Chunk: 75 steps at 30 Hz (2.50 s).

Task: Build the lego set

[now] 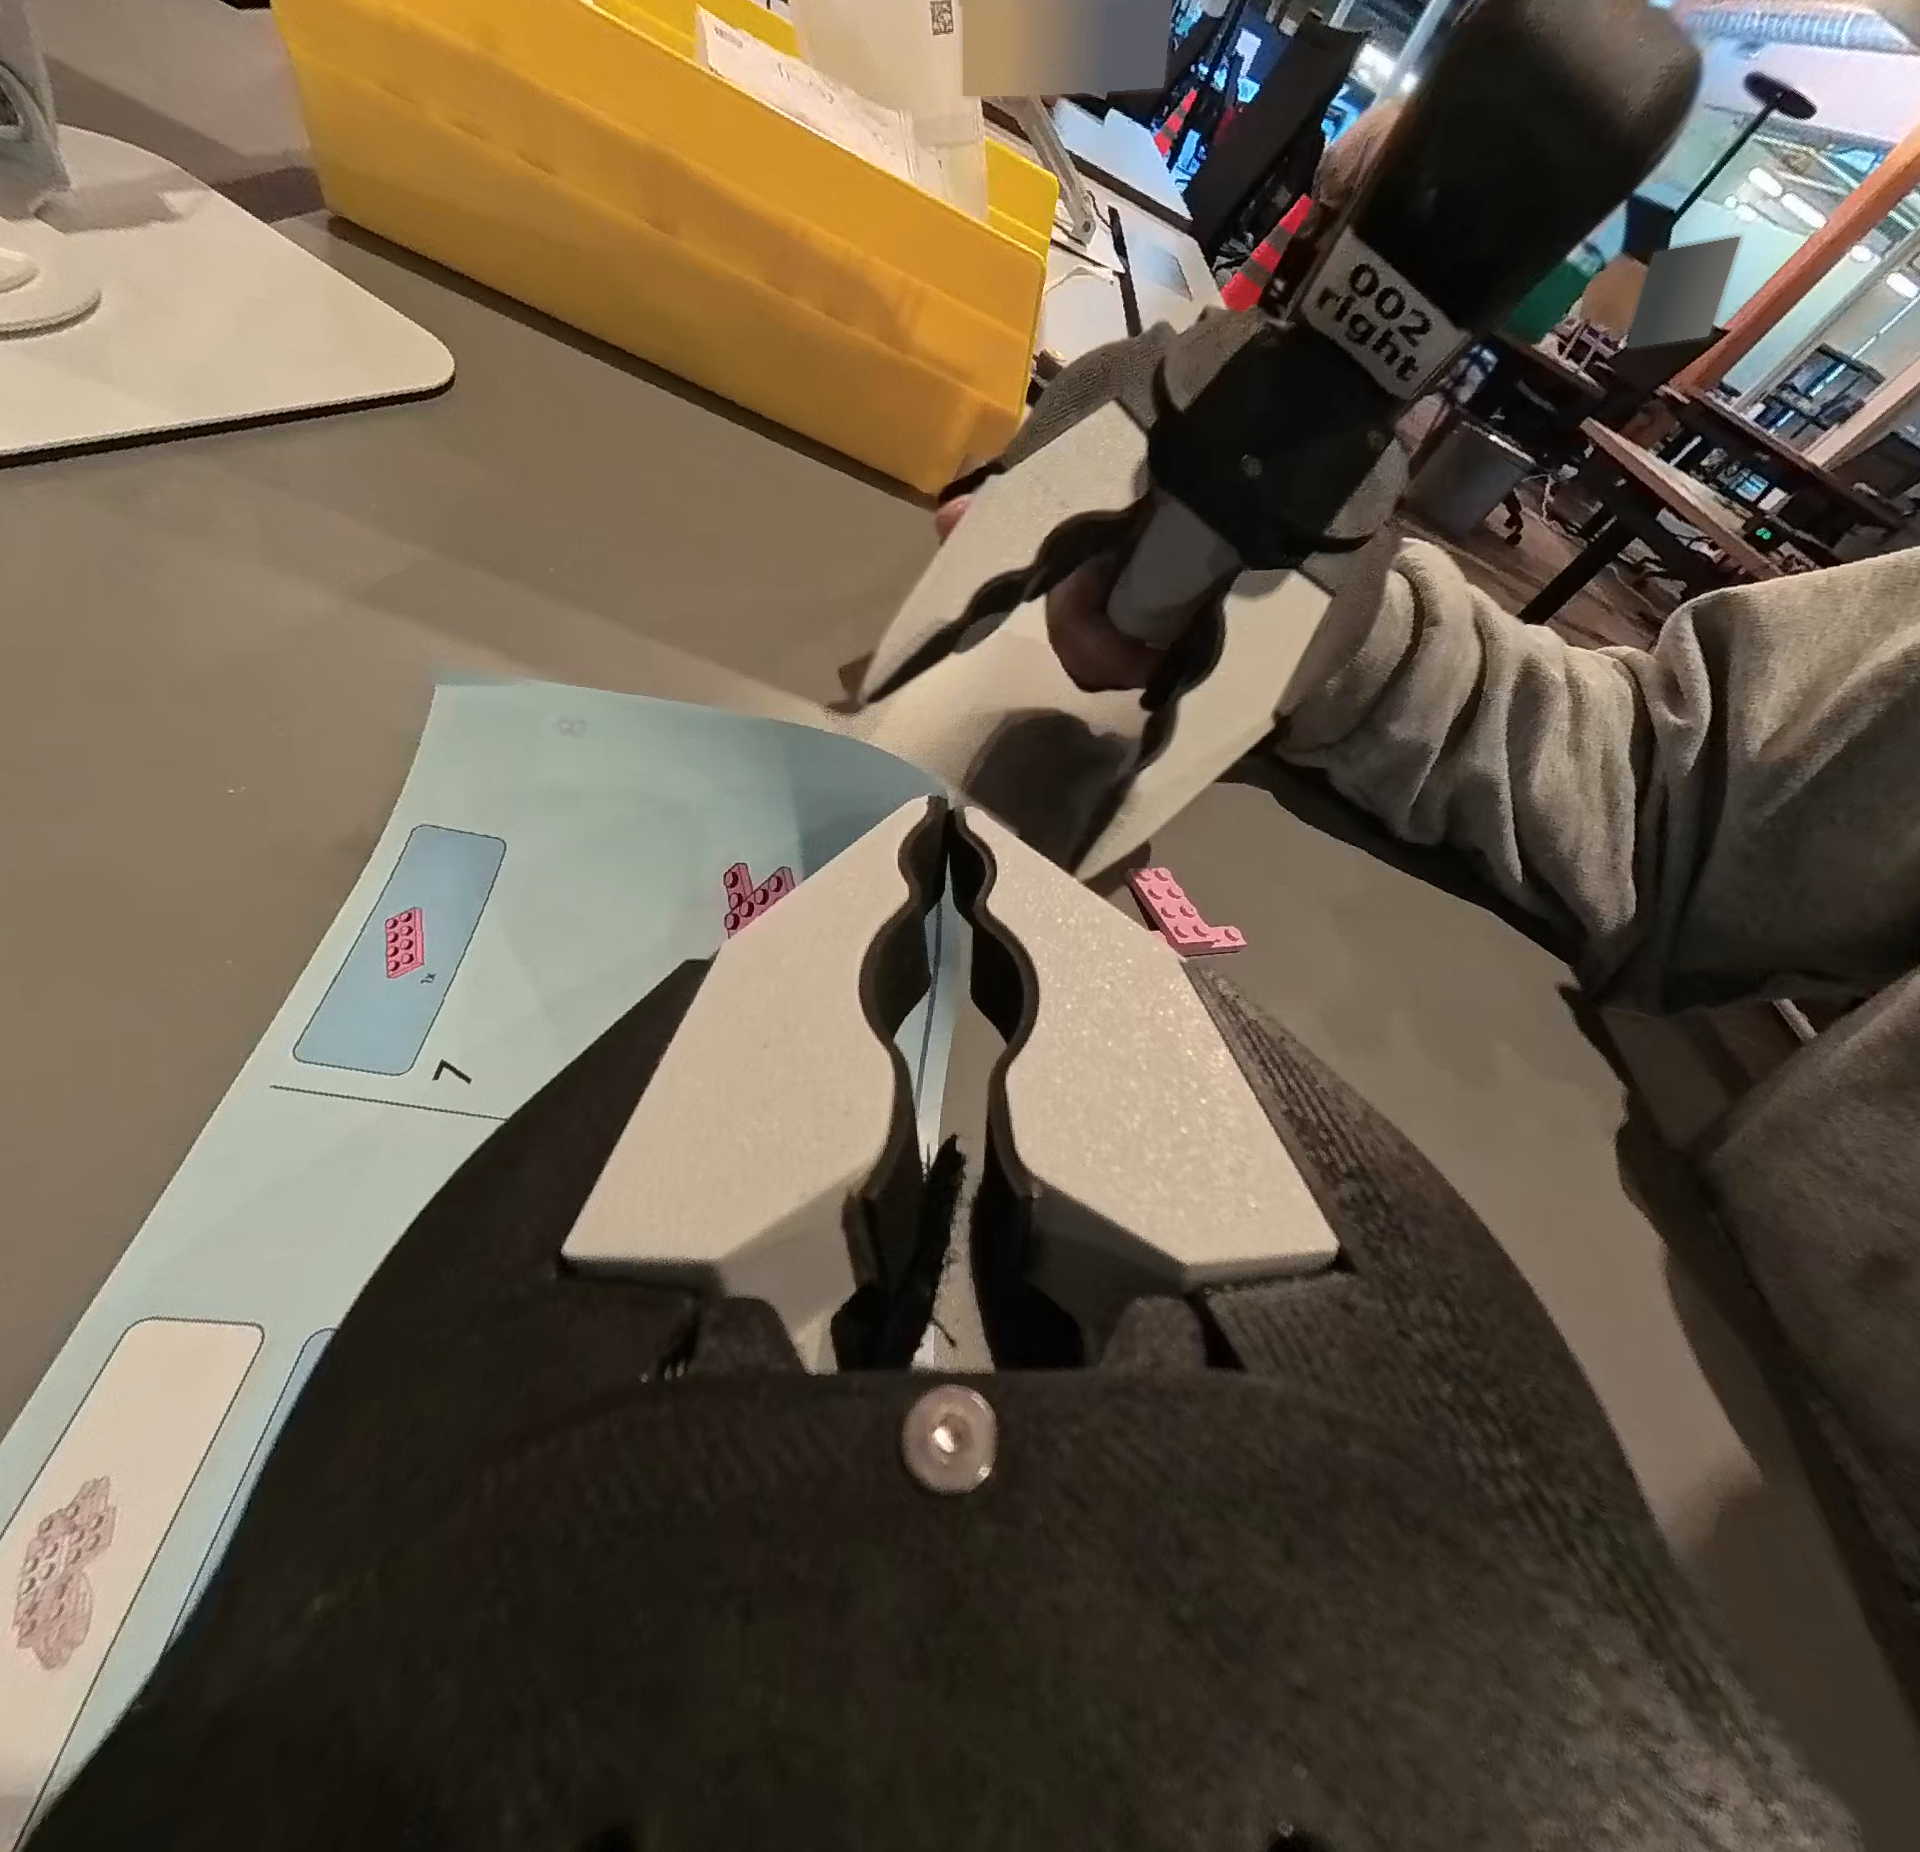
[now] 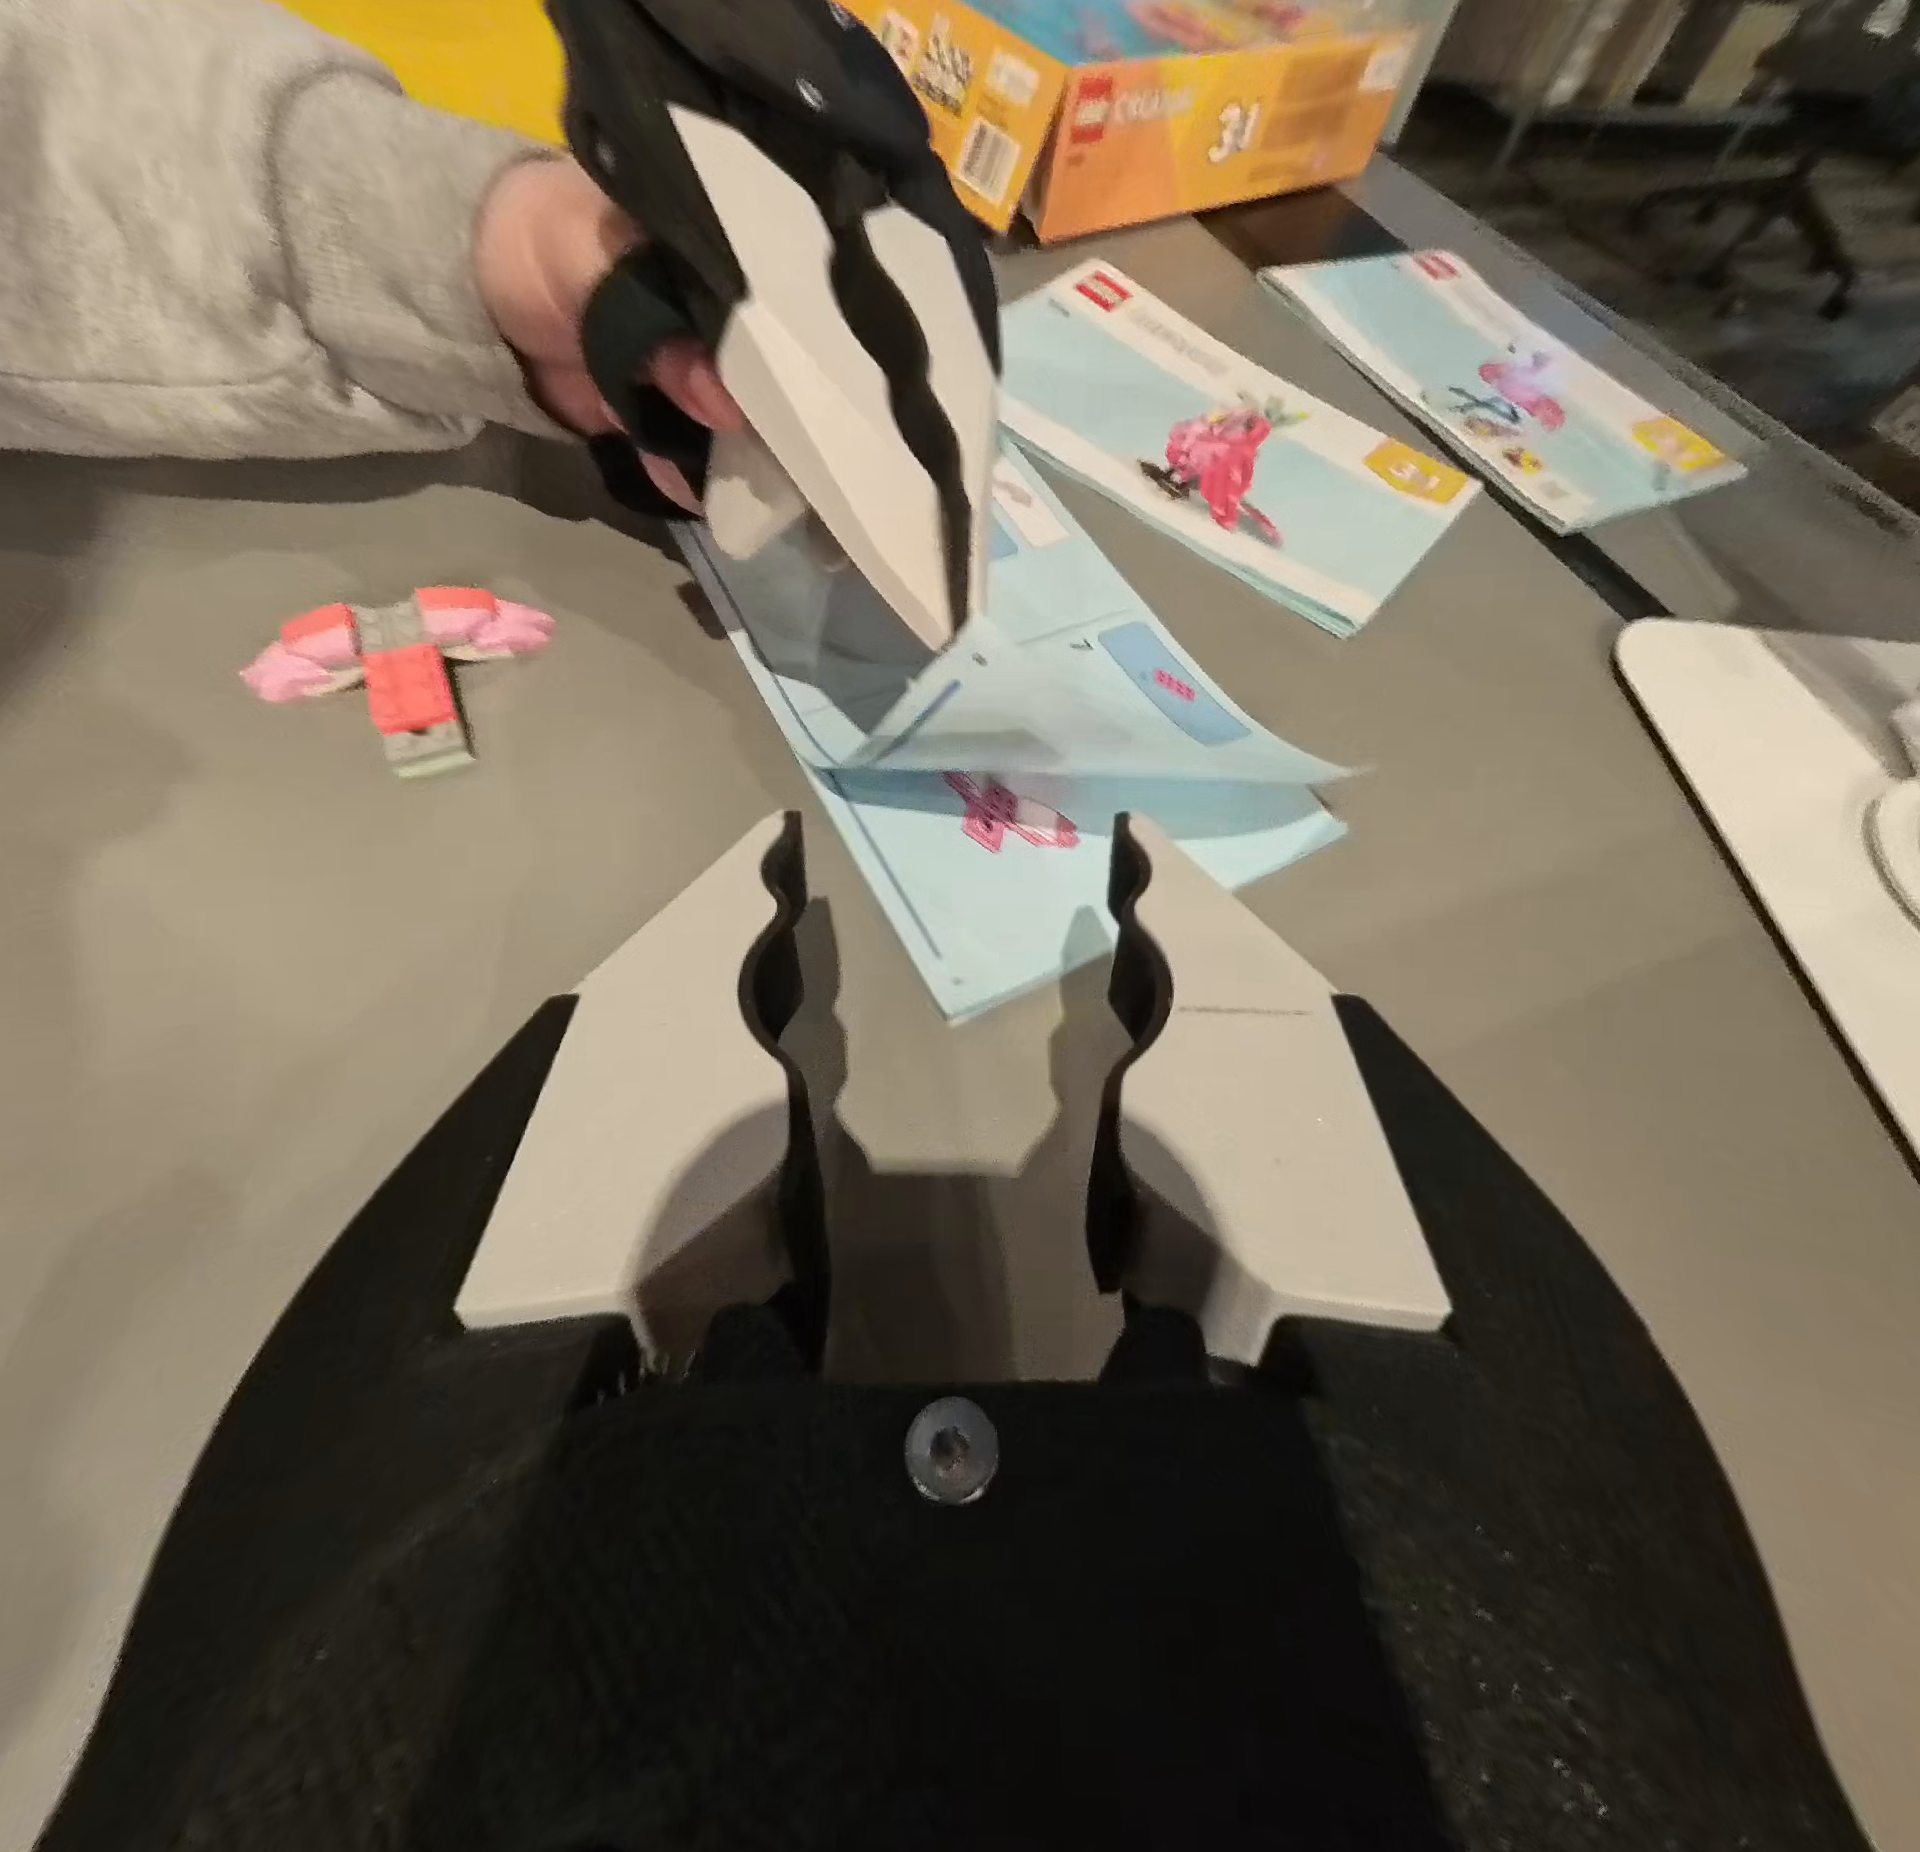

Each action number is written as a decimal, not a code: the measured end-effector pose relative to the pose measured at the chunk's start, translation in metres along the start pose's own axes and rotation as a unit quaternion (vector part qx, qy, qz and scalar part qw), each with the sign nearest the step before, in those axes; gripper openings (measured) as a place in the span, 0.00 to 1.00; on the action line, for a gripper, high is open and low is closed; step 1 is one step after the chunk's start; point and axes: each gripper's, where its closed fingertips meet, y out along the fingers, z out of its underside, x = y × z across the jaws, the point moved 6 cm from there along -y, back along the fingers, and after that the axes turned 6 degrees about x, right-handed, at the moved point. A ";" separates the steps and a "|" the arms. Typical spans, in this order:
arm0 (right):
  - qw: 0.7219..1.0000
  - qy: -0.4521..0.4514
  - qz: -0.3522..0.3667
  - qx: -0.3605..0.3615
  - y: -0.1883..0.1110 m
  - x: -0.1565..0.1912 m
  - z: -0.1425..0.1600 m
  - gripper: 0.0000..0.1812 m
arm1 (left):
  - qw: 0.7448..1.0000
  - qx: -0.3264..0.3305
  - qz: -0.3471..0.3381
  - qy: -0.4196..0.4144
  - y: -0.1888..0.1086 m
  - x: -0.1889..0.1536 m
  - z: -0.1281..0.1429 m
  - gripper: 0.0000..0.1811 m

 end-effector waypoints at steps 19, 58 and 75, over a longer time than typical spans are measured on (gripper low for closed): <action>0.984 0.131 -0.092 0.082 0.028 0.010 0.013 0.33 | 0.999 -0.038 0.019 -0.015 -0.018 0.000 -0.010 0.11; 0.979 0.153 0.133 -0.019 0.099 0.077 -0.118 0.00 | 0.949 -0.257 -0.167 -0.068 -0.199 -0.046 0.044 0.28; 0.982 0.160 -0.034 0.093 0.270 0.152 -0.161 0.12 | 0.796 -0.311 -0.501 0.140 -0.283 -0.086 0.025 0.27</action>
